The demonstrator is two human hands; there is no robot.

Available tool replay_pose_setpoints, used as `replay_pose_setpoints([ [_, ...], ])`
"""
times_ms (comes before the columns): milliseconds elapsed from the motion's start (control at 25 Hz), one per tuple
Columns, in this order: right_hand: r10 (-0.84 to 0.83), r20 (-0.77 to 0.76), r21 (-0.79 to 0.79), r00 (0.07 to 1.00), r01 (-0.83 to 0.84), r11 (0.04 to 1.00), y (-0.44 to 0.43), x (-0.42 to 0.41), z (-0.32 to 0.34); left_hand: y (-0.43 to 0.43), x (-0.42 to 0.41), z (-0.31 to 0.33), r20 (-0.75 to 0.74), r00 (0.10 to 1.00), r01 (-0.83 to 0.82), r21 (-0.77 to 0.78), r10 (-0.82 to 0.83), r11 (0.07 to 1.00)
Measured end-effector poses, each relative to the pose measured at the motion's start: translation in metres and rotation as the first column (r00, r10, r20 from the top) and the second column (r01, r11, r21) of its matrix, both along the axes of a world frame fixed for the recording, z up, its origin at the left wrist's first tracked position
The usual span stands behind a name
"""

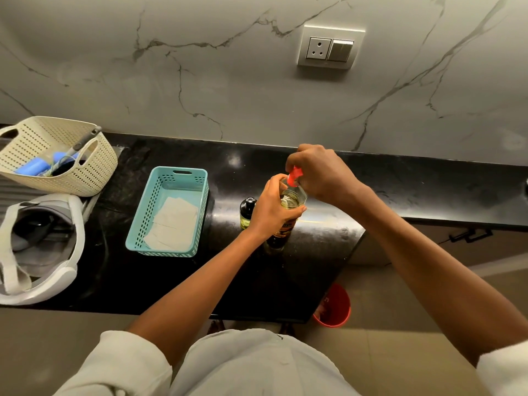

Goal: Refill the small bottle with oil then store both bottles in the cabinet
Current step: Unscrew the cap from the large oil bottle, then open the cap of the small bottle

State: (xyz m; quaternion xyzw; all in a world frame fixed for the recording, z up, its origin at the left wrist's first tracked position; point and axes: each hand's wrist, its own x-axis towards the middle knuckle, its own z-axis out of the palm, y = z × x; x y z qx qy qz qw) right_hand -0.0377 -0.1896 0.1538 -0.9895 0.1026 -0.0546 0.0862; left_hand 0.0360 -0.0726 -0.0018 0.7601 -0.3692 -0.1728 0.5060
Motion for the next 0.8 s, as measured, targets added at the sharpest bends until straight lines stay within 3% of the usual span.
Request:
replay_pose_setpoints([
  [160, -0.204, 0.316, 0.273, 0.926, 0.117, 0.955, 0.003, -0.05, -0.025, 0.002, 0.0, -0.001, -0.017, 1.0, 0.014, -0.001, -0.014, 1.0],
  [240, -0.391, 0.295, 0.461, 0.872, 0.228, 0.857, 0.022, -0.082, -0.065, 0.004, 0.0, -0.001, -0.023, 1.0, 0.011, -0.003, -0.011, 1.0],
  [320, -0.52, 0.119, 0.549, 0.846, 0.381, 0.744, 0.05, -0.104, -0.122, 0.003, -0.001, -0.001, -0.015, 1.0, 0.001, 0.012, 0.0, 1.0],
  [440, -0.472, -0.082, 0.438, 0.878, 0.457, 0.774, 0.085, -0.12, -0.201, 0.003, 0.0, -0.001, -0.011, 1.0, 0.009, 0.02, -0.009, 1.0],
  [600, -0.378, -0.01, 0.281, 0.926, 0.366, 0.887, 0.091, -0.126, -0.247, 0.006, 0.0, 0.002, -0.001, 1.0, 0.01, 0.036, -0.01, 0.999],
  [800, -0.359, 0.061, 0.277, 0.931, 0.329, 0.903, 0.084, -0.127, -0.252, 0.008, -0.002, 0.007, -0.006, 1.0, 0.02, 0.059, -0.02, 0.998],
])
